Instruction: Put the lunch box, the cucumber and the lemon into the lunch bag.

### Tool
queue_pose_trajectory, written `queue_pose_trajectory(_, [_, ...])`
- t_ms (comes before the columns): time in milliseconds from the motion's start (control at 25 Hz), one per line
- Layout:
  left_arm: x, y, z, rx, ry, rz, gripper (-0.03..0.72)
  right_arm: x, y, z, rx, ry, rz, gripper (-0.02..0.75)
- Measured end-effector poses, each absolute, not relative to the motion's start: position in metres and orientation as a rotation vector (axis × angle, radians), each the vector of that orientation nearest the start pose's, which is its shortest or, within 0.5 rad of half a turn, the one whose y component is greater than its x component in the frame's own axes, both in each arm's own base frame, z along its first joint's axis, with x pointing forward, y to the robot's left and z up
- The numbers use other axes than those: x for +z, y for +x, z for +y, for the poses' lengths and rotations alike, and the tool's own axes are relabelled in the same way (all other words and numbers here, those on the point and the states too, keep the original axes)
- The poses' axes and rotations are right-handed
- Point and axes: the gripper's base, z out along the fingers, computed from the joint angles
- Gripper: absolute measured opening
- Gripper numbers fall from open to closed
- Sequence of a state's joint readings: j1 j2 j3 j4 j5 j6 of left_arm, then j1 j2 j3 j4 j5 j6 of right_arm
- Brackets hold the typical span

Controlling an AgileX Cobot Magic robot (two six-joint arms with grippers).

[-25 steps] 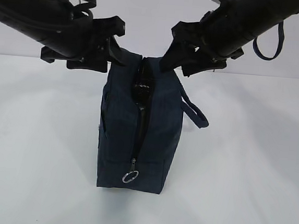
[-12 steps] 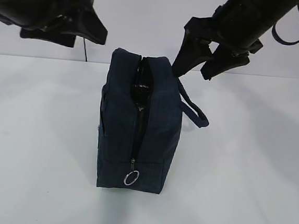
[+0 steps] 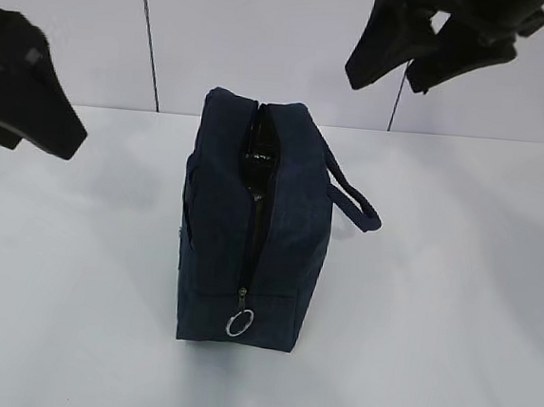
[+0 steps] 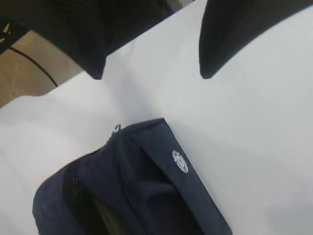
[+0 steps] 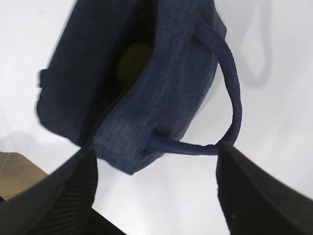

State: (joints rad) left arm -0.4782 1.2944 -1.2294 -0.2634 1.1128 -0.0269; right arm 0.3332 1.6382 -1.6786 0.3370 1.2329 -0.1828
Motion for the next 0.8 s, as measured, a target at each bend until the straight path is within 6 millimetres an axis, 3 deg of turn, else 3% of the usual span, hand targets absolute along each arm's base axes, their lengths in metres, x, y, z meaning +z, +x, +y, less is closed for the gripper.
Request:
queue_pose_trajectory(120, [0.366,0.200,-0.128,-0.519,0.528,2.638,0.435,0.395,0.286,0.137,0.514,-0.657,2.543,0.542])
queue_pose_trajectory(240, [0.380,0.183,-0.119,-0.531,0.531,2.594,0.434,0.396,0.255,0.132,0.528,-0.667,2.554,0.533])
queue_pose_trajectory(520, [0.414,0.125,-0.088,-0.541,0.545,2.436,0.434,0.373,0.173,0.115,0.582,-0.670,2.606,0.530])
queue_pose_trajectory(640, [0.411,0.098,-0.074,-0.548,0.542,2.384,0.434,0.368,0.146,0.105,0.626,-0.639,2.538,0.529])
queue_pose_trajectory(800, [0.393,0.069,-0.059,-0.549,0.539,2.359,0.434,0.361,0.120,0.091,0.642,-0.602,2.449,0.526])
